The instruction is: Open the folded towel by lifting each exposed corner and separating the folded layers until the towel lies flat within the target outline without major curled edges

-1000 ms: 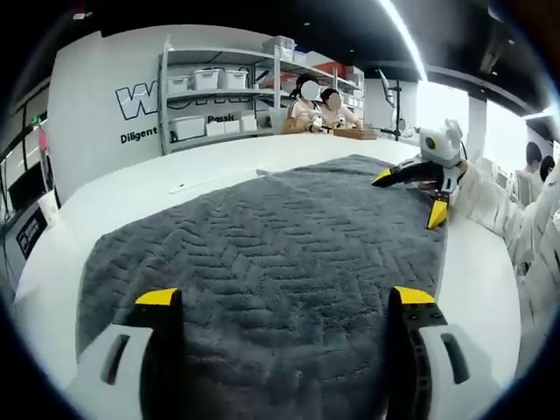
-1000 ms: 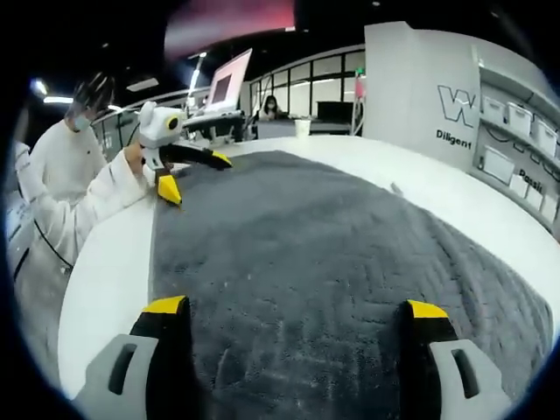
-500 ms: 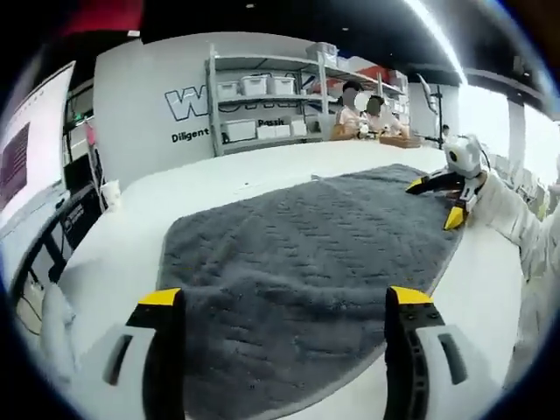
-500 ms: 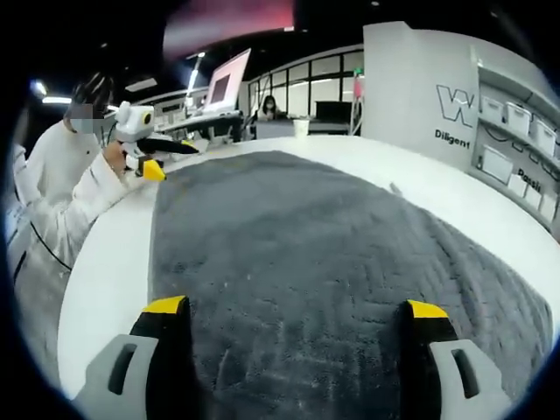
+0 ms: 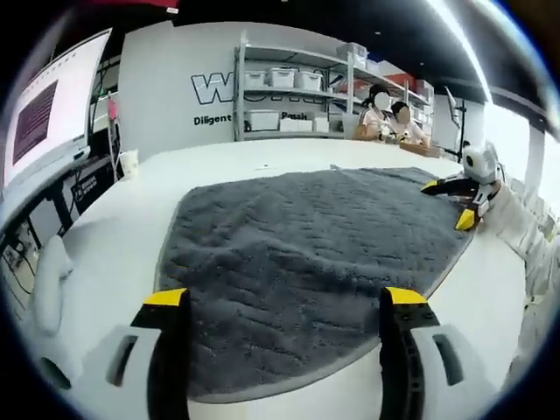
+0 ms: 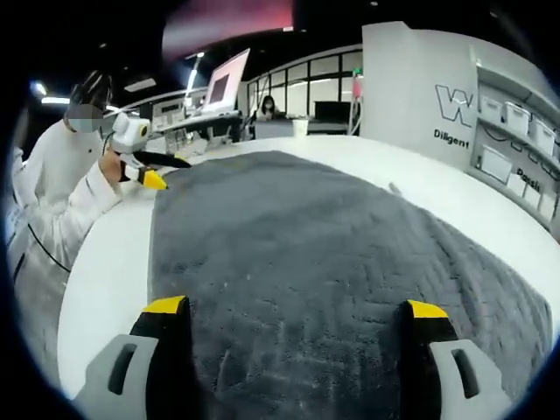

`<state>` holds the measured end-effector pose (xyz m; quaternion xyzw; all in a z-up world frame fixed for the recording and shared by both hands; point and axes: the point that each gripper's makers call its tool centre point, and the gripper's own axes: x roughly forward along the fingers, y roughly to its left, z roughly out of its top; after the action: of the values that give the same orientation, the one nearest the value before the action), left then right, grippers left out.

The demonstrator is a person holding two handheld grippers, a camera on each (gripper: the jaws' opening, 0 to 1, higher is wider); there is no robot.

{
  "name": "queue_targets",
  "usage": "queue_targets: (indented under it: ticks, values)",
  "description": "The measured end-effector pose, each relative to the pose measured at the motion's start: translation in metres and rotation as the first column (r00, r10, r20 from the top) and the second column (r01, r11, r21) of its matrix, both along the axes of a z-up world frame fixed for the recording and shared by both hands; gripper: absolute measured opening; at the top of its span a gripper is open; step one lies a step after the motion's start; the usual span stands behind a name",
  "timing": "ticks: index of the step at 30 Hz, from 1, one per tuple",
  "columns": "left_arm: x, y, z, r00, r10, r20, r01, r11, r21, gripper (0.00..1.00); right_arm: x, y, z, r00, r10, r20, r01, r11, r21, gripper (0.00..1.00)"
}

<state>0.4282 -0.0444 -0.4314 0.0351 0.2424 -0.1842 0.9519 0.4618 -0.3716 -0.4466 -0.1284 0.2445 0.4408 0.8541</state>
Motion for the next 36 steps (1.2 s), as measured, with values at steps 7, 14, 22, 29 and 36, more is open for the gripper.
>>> queue_targets:
  ticks: [7,14,22,29,36]
  values:
    - [-0.003,0.013,-0.009,0.999,0.034,-0.03,-0.032,0.998,0.05,0.89,0.001,0.0,0.0,1.0,-0.001,0.0,0.001,1.0,0.0,0.99]
    - [-0.005,0.014,-0.009,0.999,0.03,-0.024,-0.029,0.999,0.046,0.89,0.0,0.0,0.0,1.0,-0.001,0.001,0.001,1.0,0.001,0.99]
    - [-0.011,0.015,-0.009,1.0,0.025,0.001,-0.025,0.999,0.033,0.89,0.0,0.0,0.0,1.0,-0.001,0.003,0.001,1.0,0.005,0.99]
    - [-0.011,0.019,-0.008,0.999,0.035,0.018,-0.036,0.999,0.025,0.89,0.0,0.001,0.0,1.0,-0.001,0.006,0.001,1.0,0.007,0.99]
    - [-0.014,0.02,-0.008,0.999,0.038,0.017,-0.038,0.999,0.025,0.89,-0.003,0.002,0.0,1.0,0.008,0.005,-0.008,1.0,0.006,0.99]
